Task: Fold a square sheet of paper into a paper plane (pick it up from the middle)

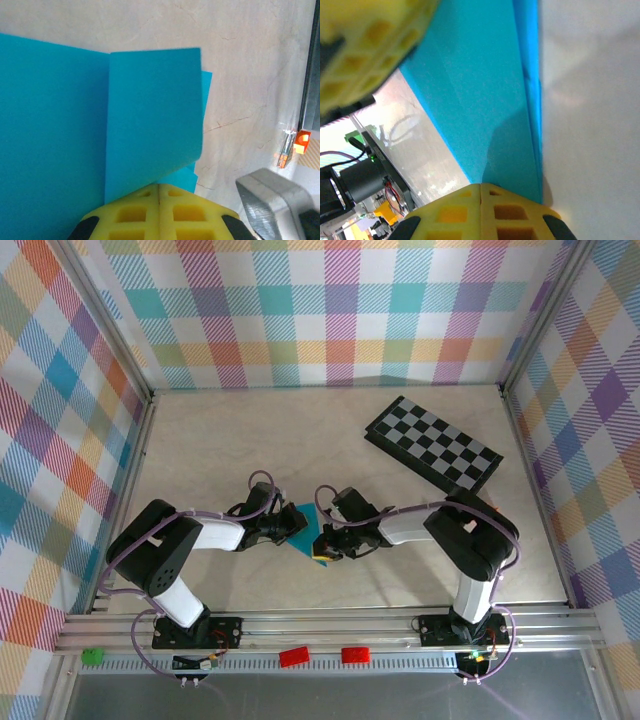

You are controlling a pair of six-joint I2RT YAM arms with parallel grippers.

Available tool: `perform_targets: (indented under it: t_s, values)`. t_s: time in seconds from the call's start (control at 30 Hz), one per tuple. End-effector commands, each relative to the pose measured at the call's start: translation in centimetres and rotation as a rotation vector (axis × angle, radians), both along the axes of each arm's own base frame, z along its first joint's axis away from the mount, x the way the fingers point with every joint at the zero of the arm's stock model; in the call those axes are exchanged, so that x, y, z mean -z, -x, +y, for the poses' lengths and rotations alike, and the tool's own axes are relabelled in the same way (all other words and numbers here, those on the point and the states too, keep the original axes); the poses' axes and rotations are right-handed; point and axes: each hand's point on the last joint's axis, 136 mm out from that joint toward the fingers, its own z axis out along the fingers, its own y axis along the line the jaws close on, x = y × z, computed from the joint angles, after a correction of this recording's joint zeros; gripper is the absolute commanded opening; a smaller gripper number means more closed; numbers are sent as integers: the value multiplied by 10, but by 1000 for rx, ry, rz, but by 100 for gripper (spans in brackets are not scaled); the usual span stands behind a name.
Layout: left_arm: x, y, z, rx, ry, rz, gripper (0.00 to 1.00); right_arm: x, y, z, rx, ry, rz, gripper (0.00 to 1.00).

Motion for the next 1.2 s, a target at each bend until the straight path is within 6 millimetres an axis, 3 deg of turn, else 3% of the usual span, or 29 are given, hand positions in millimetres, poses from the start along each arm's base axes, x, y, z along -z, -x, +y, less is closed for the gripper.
perform_targets:
  t_s: [0.0,0.2,0.43,0.7,0.87,0.97,1.07,1.17]
  values:
    - [41,26,27,-36,-132,124,0,17,31,-24,-31,97,84,4]
    - [42,25,26,-36,-131,127,0,20,43,-31,-43,111,89,4]
    - [42,25,25,-34,-130,128,0,16,44,-32,-40,105,71,5]
    - [40,25,24,-30,-118,120,0,28,53,-43,-30,151,107,4]
    - [39,25,23,-28,-110,112,0,5,52,-40,-32,95,69,4]
    - [38,24,22,-27,-99,104,0,-22,43,-35,-32,46,9,4]
    - [37,24,21,-28,-93,100,0,-45,27,-33,-11,22,-54,3]
    - [37,24,21,-30,-86,98,0,-53,9,-31,17,17,-88,4]
